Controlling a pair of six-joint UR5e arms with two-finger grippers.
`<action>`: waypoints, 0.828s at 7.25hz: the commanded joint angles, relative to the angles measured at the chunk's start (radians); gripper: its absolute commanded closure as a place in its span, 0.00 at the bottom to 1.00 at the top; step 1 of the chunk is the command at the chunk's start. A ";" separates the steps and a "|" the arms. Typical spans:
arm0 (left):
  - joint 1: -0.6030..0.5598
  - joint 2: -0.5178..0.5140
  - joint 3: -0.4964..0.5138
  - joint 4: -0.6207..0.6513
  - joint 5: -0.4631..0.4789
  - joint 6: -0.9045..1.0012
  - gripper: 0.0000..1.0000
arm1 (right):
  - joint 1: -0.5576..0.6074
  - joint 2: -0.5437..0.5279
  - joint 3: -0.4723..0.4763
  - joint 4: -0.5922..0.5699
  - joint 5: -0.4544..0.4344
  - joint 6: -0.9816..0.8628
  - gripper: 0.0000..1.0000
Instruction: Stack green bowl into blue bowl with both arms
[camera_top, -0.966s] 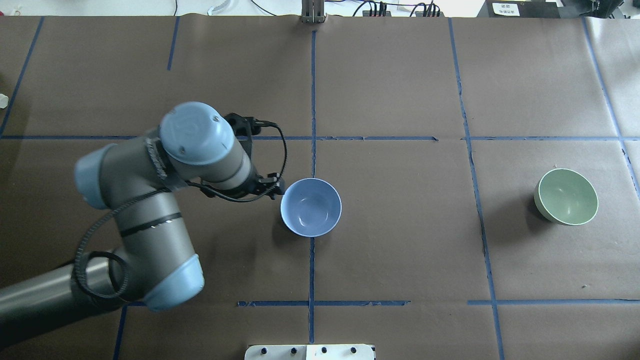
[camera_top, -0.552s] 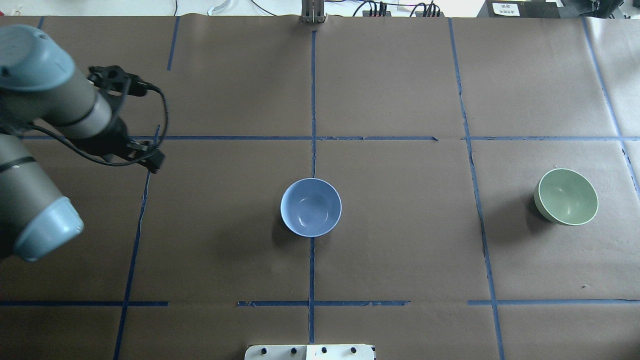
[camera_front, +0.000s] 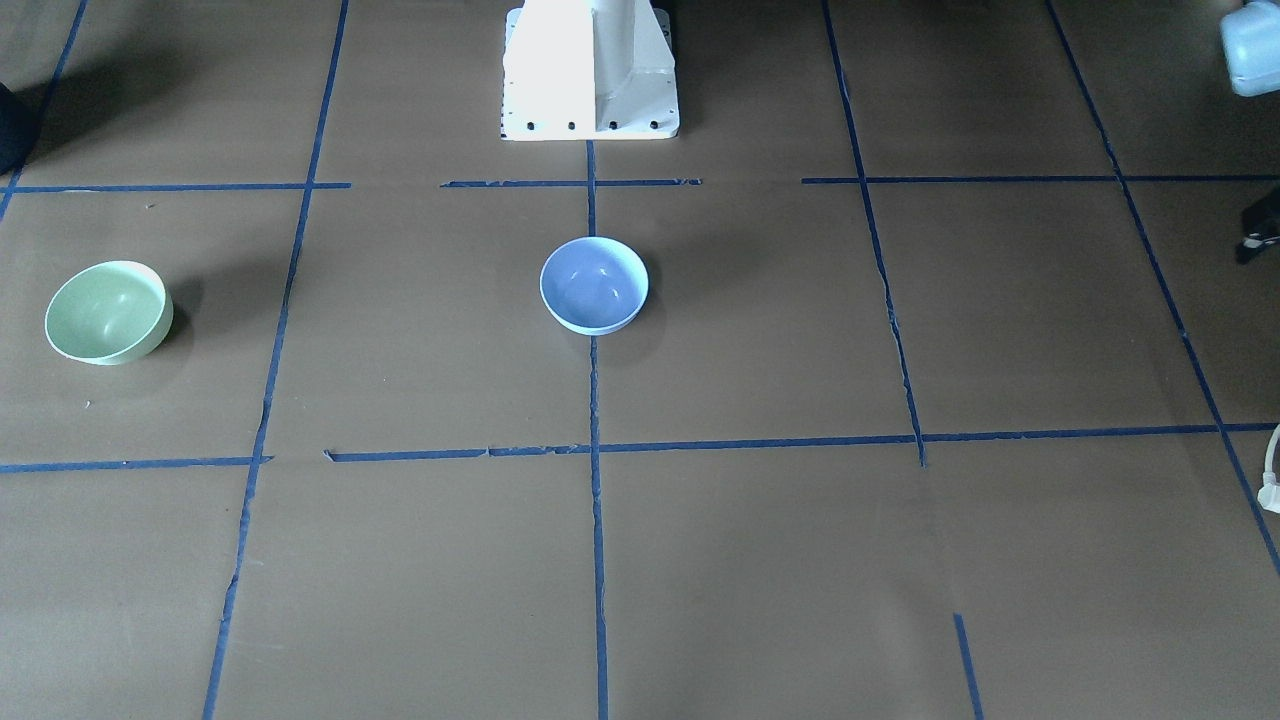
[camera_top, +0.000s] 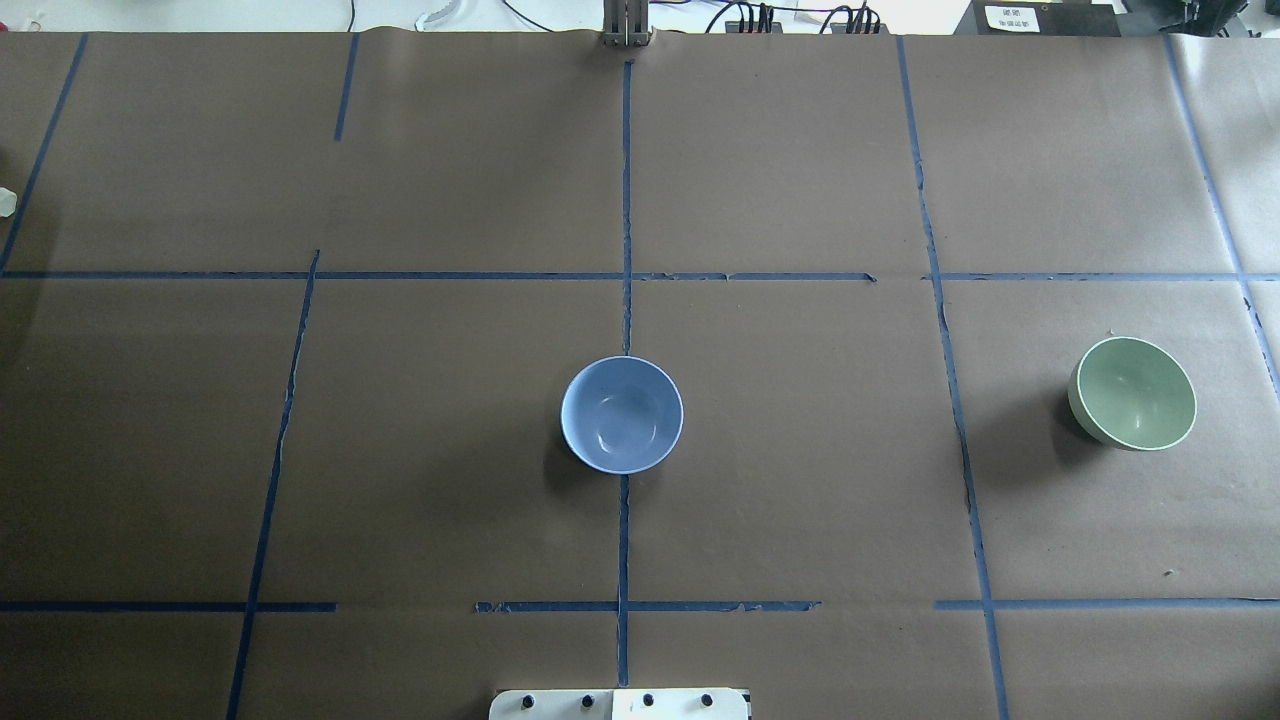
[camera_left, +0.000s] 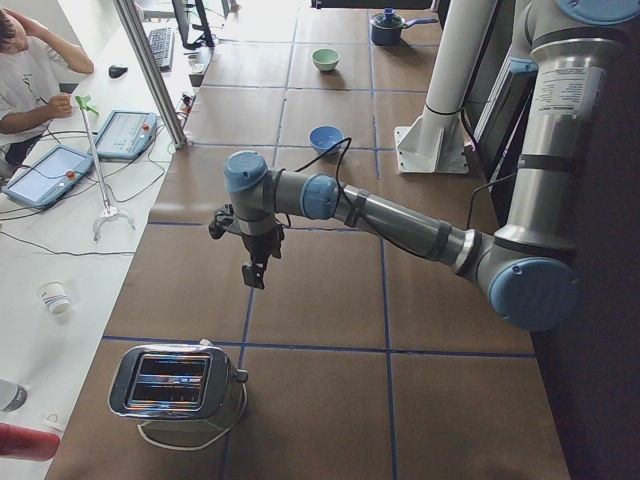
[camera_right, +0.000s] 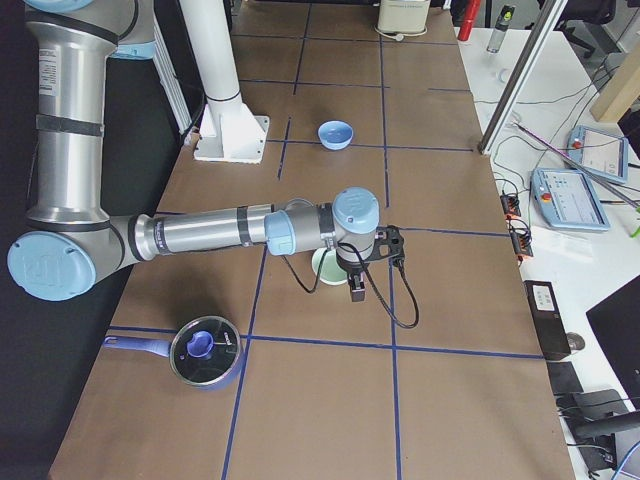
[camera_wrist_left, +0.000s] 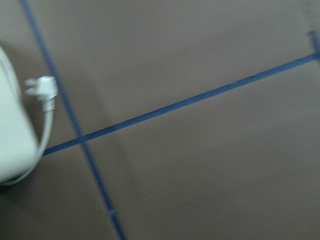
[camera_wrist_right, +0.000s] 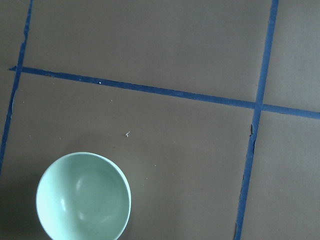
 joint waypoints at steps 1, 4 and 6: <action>-0.115 0.147 0.033 -0.109 -0.019 0.071 0.00 | -0.054 0.014 0.029 0.007 -0.003 0.107 0.00; -0.119 0.237 0.013 -0.149 -0.103 0.114 0.00 | -0.201 -0.052 0.028 0.235 -0.099 0.355 0.00; -0.119 0.228 0.013 -0.150 -0.103 0.105 0.00 | -0.284 -0.090 -0.041 0.494 -0.123 0.511 0.02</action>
